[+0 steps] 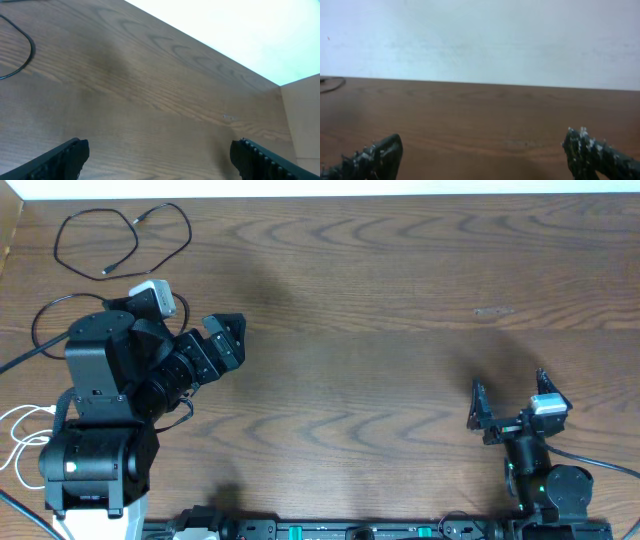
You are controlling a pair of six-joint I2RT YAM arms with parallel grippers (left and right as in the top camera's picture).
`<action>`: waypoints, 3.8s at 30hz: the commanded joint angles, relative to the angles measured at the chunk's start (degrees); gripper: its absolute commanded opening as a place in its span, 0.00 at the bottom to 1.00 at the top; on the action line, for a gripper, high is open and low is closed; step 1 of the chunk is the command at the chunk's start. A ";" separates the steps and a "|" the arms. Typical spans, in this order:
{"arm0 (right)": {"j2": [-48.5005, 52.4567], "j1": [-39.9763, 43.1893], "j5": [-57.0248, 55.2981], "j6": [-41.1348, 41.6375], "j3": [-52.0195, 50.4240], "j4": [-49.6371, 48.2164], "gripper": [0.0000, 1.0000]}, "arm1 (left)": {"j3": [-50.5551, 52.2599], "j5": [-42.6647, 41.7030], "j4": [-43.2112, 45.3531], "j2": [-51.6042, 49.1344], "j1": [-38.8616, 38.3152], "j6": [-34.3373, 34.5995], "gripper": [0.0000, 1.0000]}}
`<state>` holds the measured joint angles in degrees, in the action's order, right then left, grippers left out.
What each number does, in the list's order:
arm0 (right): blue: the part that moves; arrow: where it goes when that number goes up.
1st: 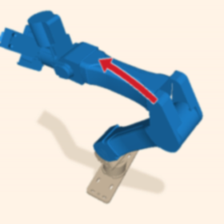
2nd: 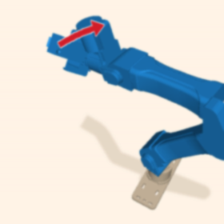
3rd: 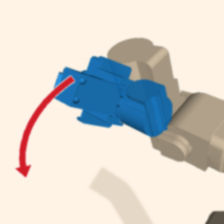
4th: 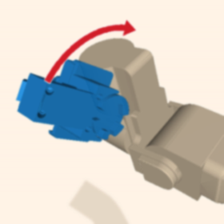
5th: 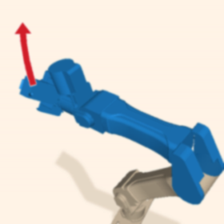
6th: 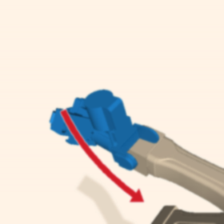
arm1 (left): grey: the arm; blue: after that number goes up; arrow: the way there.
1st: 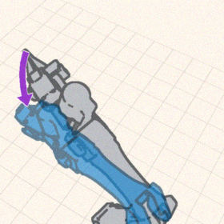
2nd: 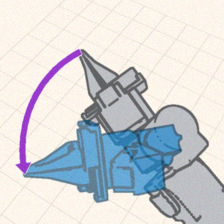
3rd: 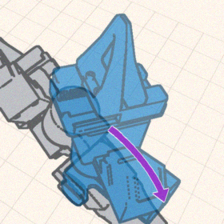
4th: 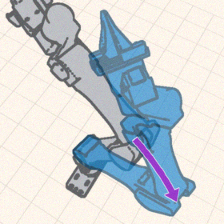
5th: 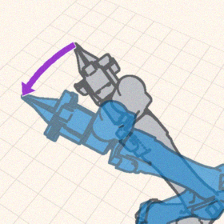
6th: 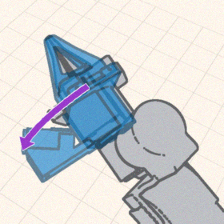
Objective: Untangle cables
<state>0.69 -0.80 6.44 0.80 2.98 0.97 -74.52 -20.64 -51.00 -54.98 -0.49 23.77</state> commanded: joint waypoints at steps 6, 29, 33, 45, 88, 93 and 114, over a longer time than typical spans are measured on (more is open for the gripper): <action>-0.39 0.57 0.11 -1.38 -2.67 -1.77 0.99 | -0.81 0.39 0.00 -0.07 0.04 -0.13 0.96; -0.37 3.26 -1.64 1.33 -2.67 3.13 0.99 | -0.81 0.39 0.00 -0.07 0.04 -0.13 0.96; -0.37 3.61 -1.84 1.31 -2.67 3.17 0.99 | -0.81 0.39 0.02 -0.07 0.04 -0.13 0.96; -0.37 2.84 -1.81 2.08 -2.67 3.15 0.99 | -0.81 0.39 0.02 -0.07 0.04 -0.13 0.96; -0.37 2.84 -1.79 1.27 -2.67 3.06 0.99 | -0.81 0.39 0.02 -0.07 0.04 -0.13 0.96; -0.37 2.84 -1.79 1.27 -2.67 3.06 0.99 | -0.81 0.42 0.00 -0.07 0.04 -0.13 0.96; -0.37 2.84 -1.79 1.27 -2.67 3.06 0.99 | 0.61 0.81 -7.65 0.57 0.02 -2.34 0.96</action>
<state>0.69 2.33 5.30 1.96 0.40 3.73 -74.50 -20.62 -57.58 -54.96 -0.49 23.55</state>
